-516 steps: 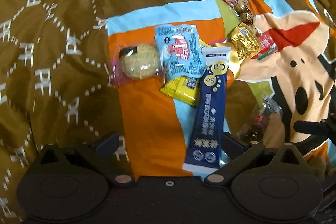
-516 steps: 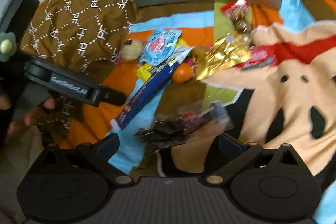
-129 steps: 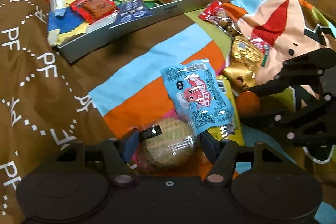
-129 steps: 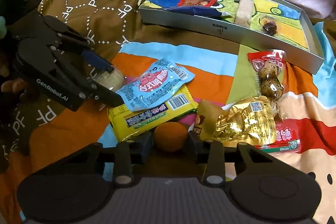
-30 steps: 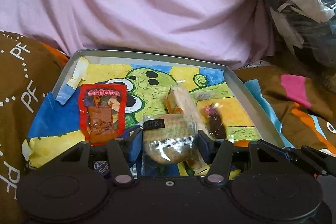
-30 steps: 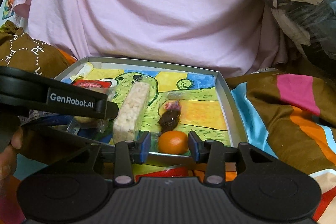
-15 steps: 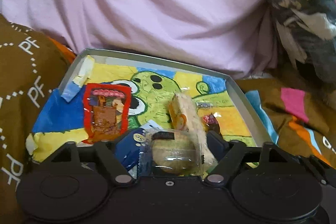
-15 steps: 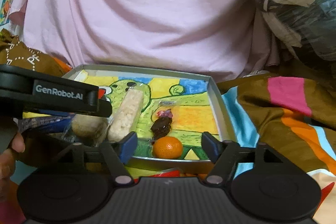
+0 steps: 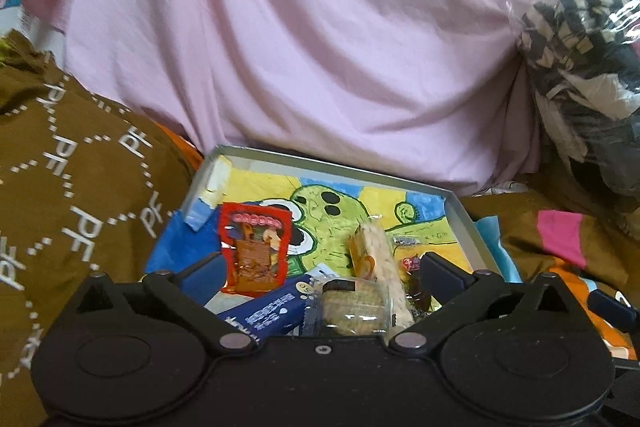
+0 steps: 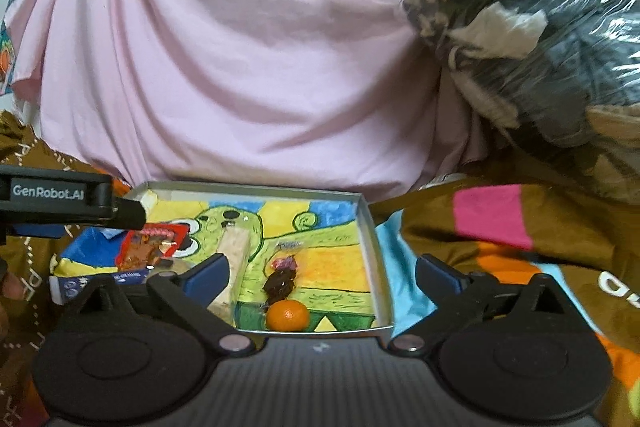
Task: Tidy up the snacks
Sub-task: 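Lift both tools out of the tray back over the remaining snacks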
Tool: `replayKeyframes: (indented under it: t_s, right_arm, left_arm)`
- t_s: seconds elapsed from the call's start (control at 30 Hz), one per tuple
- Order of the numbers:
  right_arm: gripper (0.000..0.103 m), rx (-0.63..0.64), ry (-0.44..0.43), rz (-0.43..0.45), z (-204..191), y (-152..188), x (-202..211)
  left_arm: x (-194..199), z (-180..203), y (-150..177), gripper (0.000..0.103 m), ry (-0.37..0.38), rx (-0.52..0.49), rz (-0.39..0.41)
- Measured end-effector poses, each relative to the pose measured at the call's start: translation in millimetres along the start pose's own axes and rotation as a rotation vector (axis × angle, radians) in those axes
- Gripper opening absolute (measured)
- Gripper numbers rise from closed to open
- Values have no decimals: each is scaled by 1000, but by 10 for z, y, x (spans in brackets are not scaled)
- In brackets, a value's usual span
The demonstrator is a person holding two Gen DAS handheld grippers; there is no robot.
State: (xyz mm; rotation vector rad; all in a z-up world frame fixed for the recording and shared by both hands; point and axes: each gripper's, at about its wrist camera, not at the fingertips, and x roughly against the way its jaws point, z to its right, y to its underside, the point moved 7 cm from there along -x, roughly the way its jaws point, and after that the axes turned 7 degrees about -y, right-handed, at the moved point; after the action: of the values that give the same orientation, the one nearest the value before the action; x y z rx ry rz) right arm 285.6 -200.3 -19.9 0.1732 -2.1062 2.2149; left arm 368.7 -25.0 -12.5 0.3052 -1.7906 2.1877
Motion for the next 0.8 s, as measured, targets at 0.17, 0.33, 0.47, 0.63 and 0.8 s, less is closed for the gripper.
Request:
replayKeyframes:
  t_s: [0.17,0.33,0.47,0.63,0.8]
  right_arm:
    - [103,10,-12,26,14,-92,285]
    - [103,-2,-27,47,20,-155,590]
    - [103,7,-39,53,6,-159,840]
    - [103,17,-57,45,-29,-107,1123]
    - [103,42,-79,22,-103,-17,1375]
  left_arm:
    - [327,-14,-8,102,-26,-28,20]
    - [711,-24,53,102,-40,-40,36]
    - [1007,-23,154,102,-54,-78,44]
    - [1307,-45,290,102,-67,-102,34]
    - [1512,-100,431,102,-68,-91,-1]
